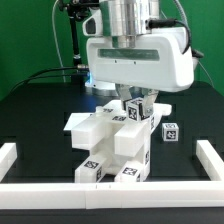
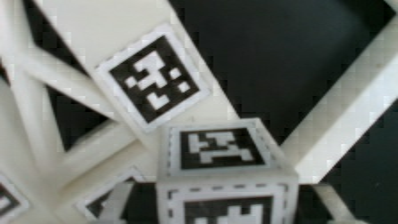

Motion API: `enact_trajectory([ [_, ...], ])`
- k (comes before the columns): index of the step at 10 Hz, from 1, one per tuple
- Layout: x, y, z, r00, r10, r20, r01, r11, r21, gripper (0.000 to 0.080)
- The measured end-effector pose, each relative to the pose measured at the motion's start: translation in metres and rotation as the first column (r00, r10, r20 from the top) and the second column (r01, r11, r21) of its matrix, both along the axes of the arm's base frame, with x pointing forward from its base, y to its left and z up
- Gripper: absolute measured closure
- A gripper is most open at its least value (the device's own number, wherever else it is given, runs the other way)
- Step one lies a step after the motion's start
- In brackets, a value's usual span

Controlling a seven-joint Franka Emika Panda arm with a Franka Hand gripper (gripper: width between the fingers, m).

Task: Assemble chair

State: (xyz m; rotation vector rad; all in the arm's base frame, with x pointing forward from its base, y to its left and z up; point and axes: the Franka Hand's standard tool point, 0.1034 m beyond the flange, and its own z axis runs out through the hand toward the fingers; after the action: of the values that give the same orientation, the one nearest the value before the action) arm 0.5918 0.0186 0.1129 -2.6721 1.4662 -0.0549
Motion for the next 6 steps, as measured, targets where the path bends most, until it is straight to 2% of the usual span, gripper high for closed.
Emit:
enact_trajectory([
  [6, 0.0005, -0.0076, 0.0006, 0.975, -0.22, -0.028, 0.22, 0.975, 0.025, 0.0515],
])
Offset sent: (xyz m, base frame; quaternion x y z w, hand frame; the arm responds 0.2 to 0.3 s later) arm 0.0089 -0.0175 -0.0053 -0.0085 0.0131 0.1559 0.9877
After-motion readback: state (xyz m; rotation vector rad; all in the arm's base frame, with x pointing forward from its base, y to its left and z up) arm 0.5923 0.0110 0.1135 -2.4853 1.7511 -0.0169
